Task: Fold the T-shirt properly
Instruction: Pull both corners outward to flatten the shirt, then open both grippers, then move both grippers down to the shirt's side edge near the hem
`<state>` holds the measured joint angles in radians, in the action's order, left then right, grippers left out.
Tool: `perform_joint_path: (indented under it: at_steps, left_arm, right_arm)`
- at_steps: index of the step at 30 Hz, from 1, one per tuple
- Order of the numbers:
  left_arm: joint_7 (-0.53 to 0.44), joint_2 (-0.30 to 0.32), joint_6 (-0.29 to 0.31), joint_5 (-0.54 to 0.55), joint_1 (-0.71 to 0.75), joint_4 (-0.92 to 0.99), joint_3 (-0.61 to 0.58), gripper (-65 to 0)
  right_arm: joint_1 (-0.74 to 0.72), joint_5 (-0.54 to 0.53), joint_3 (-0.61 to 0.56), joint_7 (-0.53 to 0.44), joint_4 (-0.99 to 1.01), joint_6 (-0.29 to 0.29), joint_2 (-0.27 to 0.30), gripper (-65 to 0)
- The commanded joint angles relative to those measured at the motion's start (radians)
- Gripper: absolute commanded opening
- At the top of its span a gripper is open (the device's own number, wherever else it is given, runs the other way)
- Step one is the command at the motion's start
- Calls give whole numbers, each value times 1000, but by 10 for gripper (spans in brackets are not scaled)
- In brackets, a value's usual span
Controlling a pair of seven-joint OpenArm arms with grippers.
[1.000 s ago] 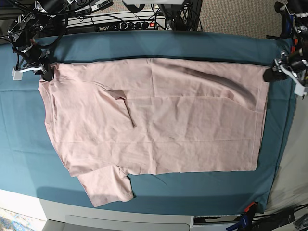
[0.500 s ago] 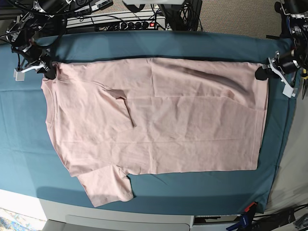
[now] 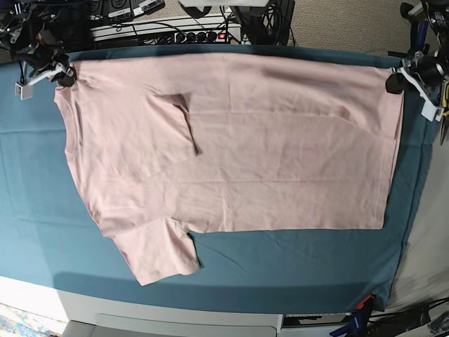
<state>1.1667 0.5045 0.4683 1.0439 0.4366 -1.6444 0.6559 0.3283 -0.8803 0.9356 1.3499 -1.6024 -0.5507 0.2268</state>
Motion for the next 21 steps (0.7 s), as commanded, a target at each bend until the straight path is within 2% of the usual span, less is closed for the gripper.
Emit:
perform_joint_path:
  at_steps: [1, 6, 8, 9, 10, 11, 12, 16, 18, 21]
  left_arm:
    - [-15, 22, 0, 8, -2, -14, 10, -650]
    - [-15, 22, 6, 6, -2, -14, 10, -637]
    - [-19, 22, 5, -13, -2, -14, 10, -436]
    - [-28, 22, 0, -31, -2, -15, 10, -355]
    - [-35, 23, -7, -53, -2, -15, 10, -319]
    - [-42, 23, -7, -84, -2, -20, 10, -320]
    - [-51, 23, -6, -119, -3, -33, 10, -320]
    - [-101, 31, -4, -239, -5, -140, 23, -320]
    - [-146, 53, -7, -296, -5, -206, 24, -320]
    - [-250, 100, -6, -372, -5, -279, 23, -320]
  right_arm:
    - [10, 2, 8, -16, -20, -2, 19, -650]
    - [18, 3, 8, -15, -20, -3, 20, -650]
    - [18, 2, 8, -14, -20, -11, 20, -650]
    - [18, 2, 8, -15, -20, -27, 21, -548]
    - [18, 2, 8, -16, -20, -37, 23, -422]
    - [18, 1, 8, -23, -20, -37, 27, -330]
    - [18, 2, 8, -30, -20, -37, 36, -308]
    - [8, 42, 11, -76, -25, -34, 125, -308]
    - [-25, 87, 29, -97, -43, -28, 172, -309]
    - [-113, 98, 50, -124, -68, -28, 230, -309]
